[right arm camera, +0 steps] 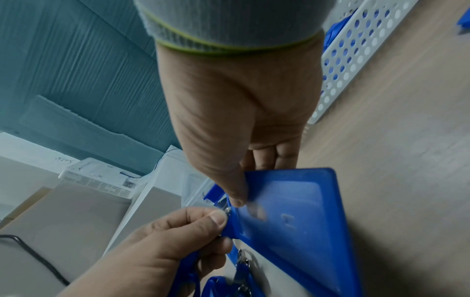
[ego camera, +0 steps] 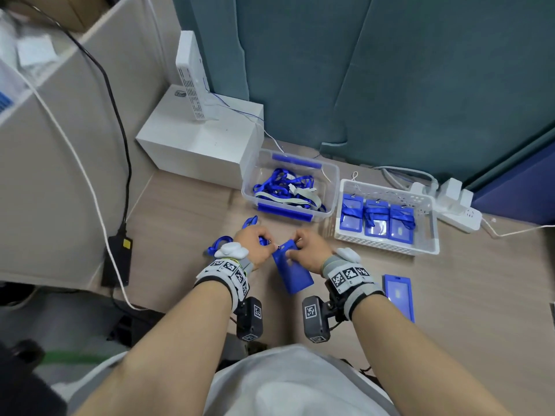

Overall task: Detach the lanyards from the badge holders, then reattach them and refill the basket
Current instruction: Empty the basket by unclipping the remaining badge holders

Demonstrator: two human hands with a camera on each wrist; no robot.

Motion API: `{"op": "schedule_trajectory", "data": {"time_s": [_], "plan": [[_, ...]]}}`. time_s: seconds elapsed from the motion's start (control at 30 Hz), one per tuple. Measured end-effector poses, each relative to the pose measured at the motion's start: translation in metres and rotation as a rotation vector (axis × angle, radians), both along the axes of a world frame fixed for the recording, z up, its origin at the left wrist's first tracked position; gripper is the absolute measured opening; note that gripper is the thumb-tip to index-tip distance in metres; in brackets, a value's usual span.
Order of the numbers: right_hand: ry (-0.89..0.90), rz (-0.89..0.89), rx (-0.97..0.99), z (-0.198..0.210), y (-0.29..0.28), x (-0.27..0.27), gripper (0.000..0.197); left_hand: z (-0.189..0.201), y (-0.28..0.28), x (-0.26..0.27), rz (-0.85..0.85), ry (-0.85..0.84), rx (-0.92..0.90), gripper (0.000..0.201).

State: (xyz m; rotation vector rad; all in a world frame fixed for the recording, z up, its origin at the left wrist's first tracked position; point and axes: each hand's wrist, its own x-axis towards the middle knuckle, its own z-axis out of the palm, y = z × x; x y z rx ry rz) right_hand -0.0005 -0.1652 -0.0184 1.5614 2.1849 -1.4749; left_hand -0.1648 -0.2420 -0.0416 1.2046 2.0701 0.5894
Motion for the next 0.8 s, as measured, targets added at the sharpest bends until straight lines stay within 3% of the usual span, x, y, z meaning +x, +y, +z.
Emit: {"op": "schedule_trajectory", "data": {"time_s": [0.17,0.37,0.47,0.6,0.7,0.8], "plan": [[-0.019,0.02,0.011,-0.004,-0.007,-0.015,0.024,-0.007,-0.006,-0.013,-0.011,-0.015,0.005,0.01],[-0.031,0.035,-0.026,-0.012,-0.009,-0.029,0.024,-0.016,-0.005,-0.027,-0.009,-0.046,-0.012,0.029],[-0.028,0.009,-0.041,-0.015,-0.009,-0.031,0.024,-0.023,-0.005,-0.036,0.05,-0.054,-0.045,0.023],[0.028,-0.03,-0.065,-0.026,-0.008,-0.031,0.022,-0.024,-0.01,-0.05,0.049,0.039,-0.152,0.007],[0.107,-0.075,-0.068,-0.026,-0.007,-0.03,0.019,-0.019,-0.012,-0.051,-0.034,0.268,-0.244,0.035],[0.155,-0.137,-0.074,-0.02,-0.005,-0.027,0.02,-0.011,-0.008,-0.044,-0.023,0.456,-0.205,0.029]]}}
